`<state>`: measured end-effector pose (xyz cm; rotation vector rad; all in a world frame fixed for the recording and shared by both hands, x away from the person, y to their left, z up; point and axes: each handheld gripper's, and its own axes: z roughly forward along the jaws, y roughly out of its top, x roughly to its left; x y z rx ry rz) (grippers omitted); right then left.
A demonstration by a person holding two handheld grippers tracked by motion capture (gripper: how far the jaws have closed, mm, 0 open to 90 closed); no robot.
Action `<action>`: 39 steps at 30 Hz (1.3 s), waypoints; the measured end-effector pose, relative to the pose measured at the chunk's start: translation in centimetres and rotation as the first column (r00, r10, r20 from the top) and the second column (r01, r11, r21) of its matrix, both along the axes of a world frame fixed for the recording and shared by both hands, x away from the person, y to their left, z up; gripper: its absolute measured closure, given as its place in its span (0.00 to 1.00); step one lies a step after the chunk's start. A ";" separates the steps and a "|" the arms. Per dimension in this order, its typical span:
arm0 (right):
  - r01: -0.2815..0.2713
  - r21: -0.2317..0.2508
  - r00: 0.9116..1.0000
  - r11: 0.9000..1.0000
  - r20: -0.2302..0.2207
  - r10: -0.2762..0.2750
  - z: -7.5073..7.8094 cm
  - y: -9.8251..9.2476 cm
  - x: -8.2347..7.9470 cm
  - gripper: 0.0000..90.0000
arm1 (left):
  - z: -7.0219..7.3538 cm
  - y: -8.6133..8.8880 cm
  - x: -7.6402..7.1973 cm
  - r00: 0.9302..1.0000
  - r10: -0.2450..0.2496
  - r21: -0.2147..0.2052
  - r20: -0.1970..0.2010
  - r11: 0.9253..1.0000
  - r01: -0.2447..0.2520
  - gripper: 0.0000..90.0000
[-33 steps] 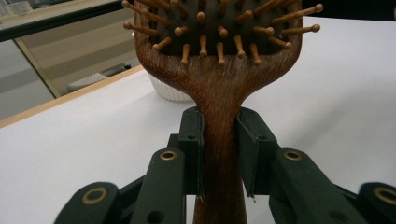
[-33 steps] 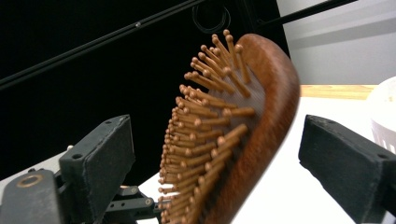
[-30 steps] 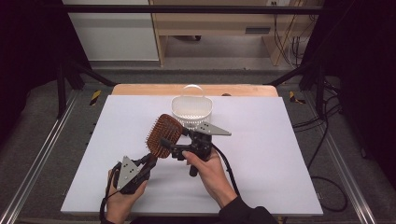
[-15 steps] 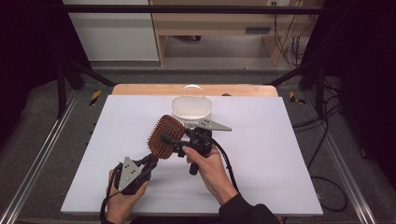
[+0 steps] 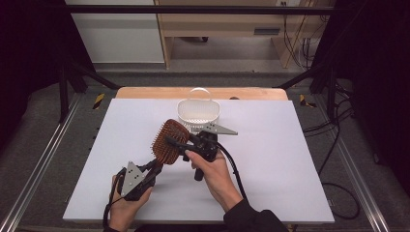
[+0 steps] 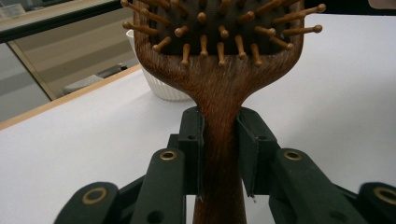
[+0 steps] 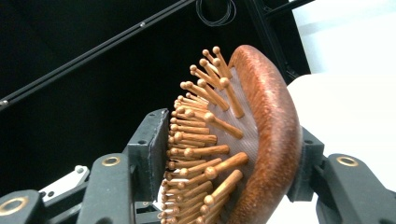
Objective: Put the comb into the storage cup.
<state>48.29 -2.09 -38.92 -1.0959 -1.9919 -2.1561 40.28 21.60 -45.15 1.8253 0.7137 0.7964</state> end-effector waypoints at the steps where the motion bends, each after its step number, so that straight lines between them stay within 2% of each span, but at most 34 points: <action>1: 0.000 0.001 1.000 1.000 -0.001 0.000 0.0 0.1 0.0 0.49 | 0.0 0.0 0.0 1.000 0.000 -0.001 -0.001 1.000 0.000 0.80; 7: 0.000 0.050 1.000 0.999 -0.031 0.002 0.4 0.1 -0.4 0.55 | 0.2 0.2 -0.1 1.000 -0.007 -0.012 0.019 1.000 0.007 0.80; 13: 0.015 0.011 1.000 1.000 0.005 -0.015 1.1 0.7 -0.8 0.58 | 0.3 0.5 -0.1 1.000 -0.008 -0.032 0.021 0.999 0.009 0.80; 17: 0.012 -0.020 0.999 1.000 0.031 -0.011 1.2 1.0 -0.9 0.58 | 0.0 0.8 0.2 1.000 -0.016 -0.052 0.002 0.999 0.016 0.80; 19: 0.015 -0.045 0.998 0.999 0.057 -0.012 1.3 1.5 -1.1 0.59 | -0.1 0.9 0.4 1.000 -0.017 -0.060 -0.006 0.998 0.017 0.80; 23: 0.026 -0.052 0.998 0.998 0.062 -0.023 1.6 1.7 -1.3 0.59 | -0.1 1.0 0.5 1.000 -0.023 -0.083 -0.006 0.996 0.023 0.80; 29: 0.053 -0.063 0.996 0.997 0.078 -0.048 2.0 1.9 -1.9 0.59 | -0.1 1.0 0.4 1.000 -0.030 -0.097 -0.004 0.995 0.029 0.79; 31: 0.058 -0.059 0.996 0.997 0.070 -0.053 2.1 1.9 -1.9 0.59 | -0.1 1.1 0.3 1.000 -0.018 -0.114 0.000 0.993 0.018 0.78; 33: 0.061 -0.055 0.996 0.997 0.068 -0.057 2.2 1.8 -1.9 0.59 | -0.2 1.1 0.3 1.000 0.007 -0.127 -0.006 0.992 -0.008 0.75; 36: 0.069 -0.055 0.995 0.996 0.075 -0.065 2.4 1.7 -1.9 0.59 | -0.3 1.2 0.3 1.000 0.023 -0.143 -0.006 0.989 -0.024 0.62; 39: 0.102 -0.059 0.991 0.993 0.096 -0.096 3.0 1.1 -1.3 0.59 | -0.2 1.4 0.3 0.999 0.043 -0.153 0.012 0.987 -0.041 0.49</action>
